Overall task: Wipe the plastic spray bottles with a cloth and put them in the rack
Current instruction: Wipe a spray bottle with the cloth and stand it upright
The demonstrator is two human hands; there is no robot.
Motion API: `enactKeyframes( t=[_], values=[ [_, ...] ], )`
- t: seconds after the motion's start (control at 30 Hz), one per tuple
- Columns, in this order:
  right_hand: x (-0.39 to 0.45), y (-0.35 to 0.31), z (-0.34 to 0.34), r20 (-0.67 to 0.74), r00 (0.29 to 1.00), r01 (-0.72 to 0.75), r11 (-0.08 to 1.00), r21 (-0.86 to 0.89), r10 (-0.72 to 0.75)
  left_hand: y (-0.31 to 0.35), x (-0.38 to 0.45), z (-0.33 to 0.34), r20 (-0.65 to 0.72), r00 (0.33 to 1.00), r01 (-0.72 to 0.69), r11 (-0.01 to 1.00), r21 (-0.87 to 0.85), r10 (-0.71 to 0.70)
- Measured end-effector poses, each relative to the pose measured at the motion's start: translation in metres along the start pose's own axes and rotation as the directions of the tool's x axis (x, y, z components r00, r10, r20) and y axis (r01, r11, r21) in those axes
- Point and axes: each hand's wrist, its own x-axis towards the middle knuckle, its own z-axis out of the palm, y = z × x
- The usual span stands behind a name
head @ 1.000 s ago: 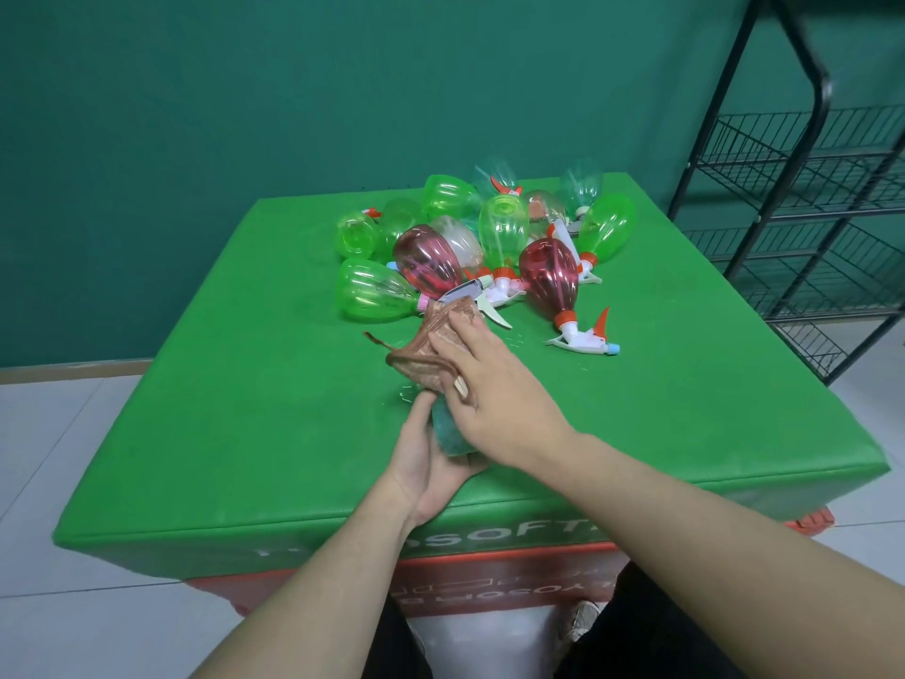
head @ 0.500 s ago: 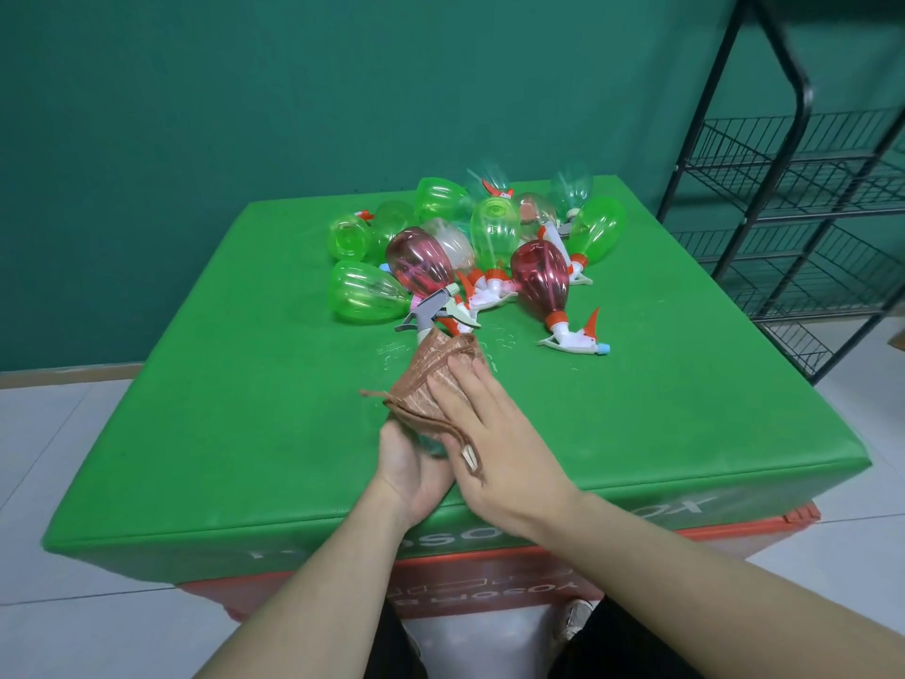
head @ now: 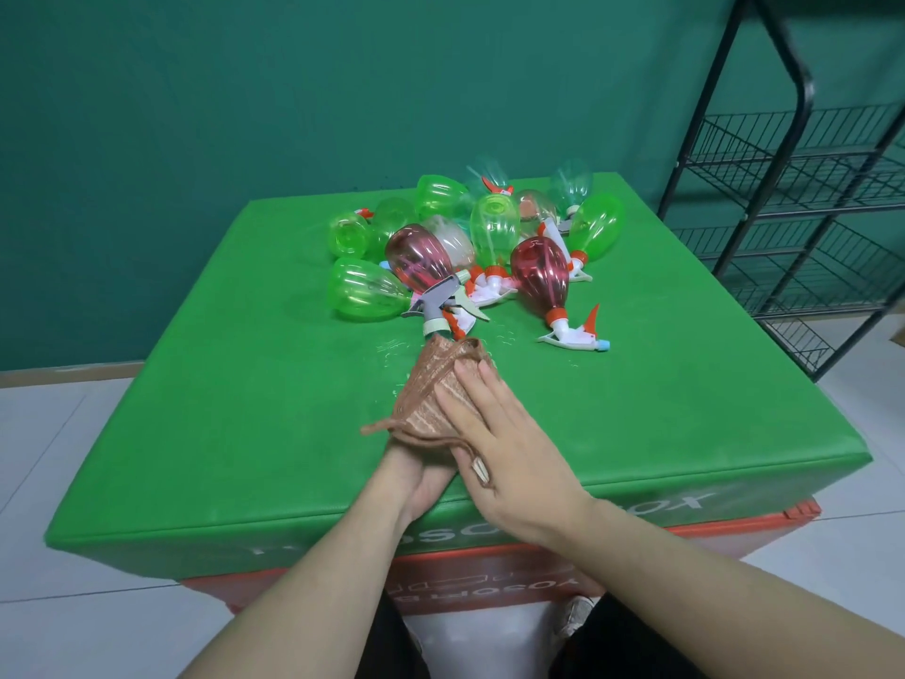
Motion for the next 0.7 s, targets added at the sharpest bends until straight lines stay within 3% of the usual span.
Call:
enactKeyframes(
  t=[0.13,0.27,0.43,0.57,0.7],
  values=[
    [0.032,-0.003,-0.01,0.008,0.994,-0.11,0.99,0.084,0.11,0.003,-0.004,0.007,0.077,0.997,0.023,1.0,-0.013,-0.022],
    [0.06,-0.004,-0.018,0.045,0.975,-0.224,0.96,0.168,0.22,0.003,-0.002,0.001,0.113,0.992,0.042,0.995,0.096,-0.053],
    [0.071,-0.013,-0.024,0.083,0.927,-0.371,0.862,0.347,0.365,0.004,-0.001,-0.001,0.098,0.993,0.062,0.998,0.018,-0.063],
    [0.051,-0.021,-0.016,0.039,0.936,-0.341,0.875,0.343,0.349,0.004,-0.001,-0.002,0.088,0.995,0.048,0.999,-0.01,-0.047],
    [0.025,-0.022,-0.007,0.024,0.974,-0.225,0.944,0.24,0.226,0.003,-0.001,-0.001,0.024,1.0,0.009,1.0,-0.028,-0.008]
  ],
)
